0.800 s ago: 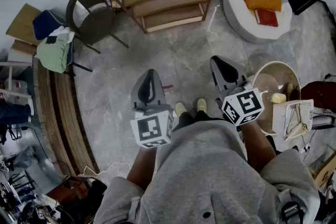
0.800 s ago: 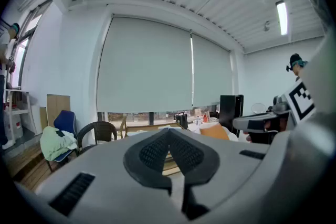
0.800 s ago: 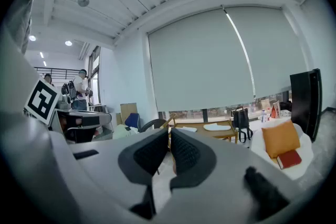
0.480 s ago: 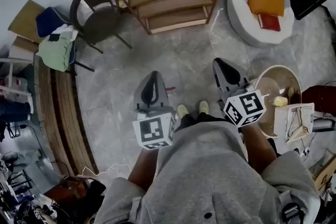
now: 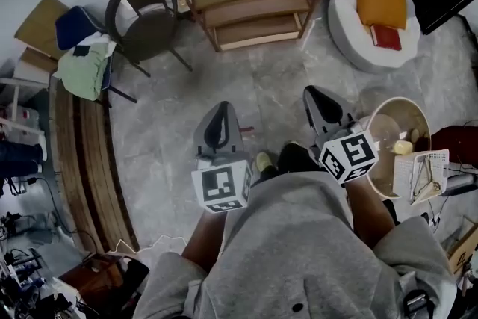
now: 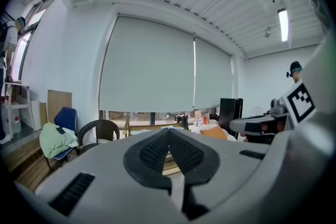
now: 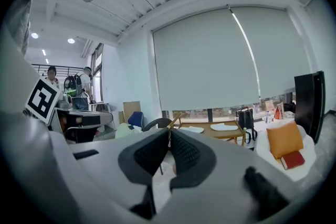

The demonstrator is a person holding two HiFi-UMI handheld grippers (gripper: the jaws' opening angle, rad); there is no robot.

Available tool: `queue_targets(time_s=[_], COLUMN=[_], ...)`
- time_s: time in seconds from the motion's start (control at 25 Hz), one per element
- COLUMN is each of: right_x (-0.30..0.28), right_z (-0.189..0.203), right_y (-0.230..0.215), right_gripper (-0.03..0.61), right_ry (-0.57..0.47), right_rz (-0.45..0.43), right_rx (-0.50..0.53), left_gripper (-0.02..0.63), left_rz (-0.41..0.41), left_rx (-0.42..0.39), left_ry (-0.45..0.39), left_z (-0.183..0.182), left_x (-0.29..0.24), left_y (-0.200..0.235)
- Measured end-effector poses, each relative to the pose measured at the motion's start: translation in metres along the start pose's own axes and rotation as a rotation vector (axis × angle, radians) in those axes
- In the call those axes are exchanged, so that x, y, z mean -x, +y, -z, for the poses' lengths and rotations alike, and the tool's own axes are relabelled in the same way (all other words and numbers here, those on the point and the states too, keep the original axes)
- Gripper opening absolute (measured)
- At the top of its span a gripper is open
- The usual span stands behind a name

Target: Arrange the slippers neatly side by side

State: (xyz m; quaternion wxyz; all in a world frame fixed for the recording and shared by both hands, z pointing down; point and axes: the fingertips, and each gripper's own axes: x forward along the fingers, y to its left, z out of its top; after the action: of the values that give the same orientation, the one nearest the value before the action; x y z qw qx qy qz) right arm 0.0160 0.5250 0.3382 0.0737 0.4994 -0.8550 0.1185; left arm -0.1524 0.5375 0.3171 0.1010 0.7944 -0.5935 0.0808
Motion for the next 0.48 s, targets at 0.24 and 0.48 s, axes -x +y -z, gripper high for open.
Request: queue_targets(time_s=[0.24,0.48], right_x=[-0.007,-0.017], right_z=[-0.004,-0.002], right_y=[0.010,0.006], right_gripper=[0.031,0.031], right_ry=[-0.010,-0.015], right_rz=[-0.006,-0.010], right_rx=[0.020,0.029], left_gripper=[0.015,0.015], left_rz=[0.016,0.034], left_rx=[0.019,0.022], left_ry=[-0.004,-0.006], left_z=[0.001,0.001], left_x=[0.001,-0.009], left_y=[0.009,0.007])
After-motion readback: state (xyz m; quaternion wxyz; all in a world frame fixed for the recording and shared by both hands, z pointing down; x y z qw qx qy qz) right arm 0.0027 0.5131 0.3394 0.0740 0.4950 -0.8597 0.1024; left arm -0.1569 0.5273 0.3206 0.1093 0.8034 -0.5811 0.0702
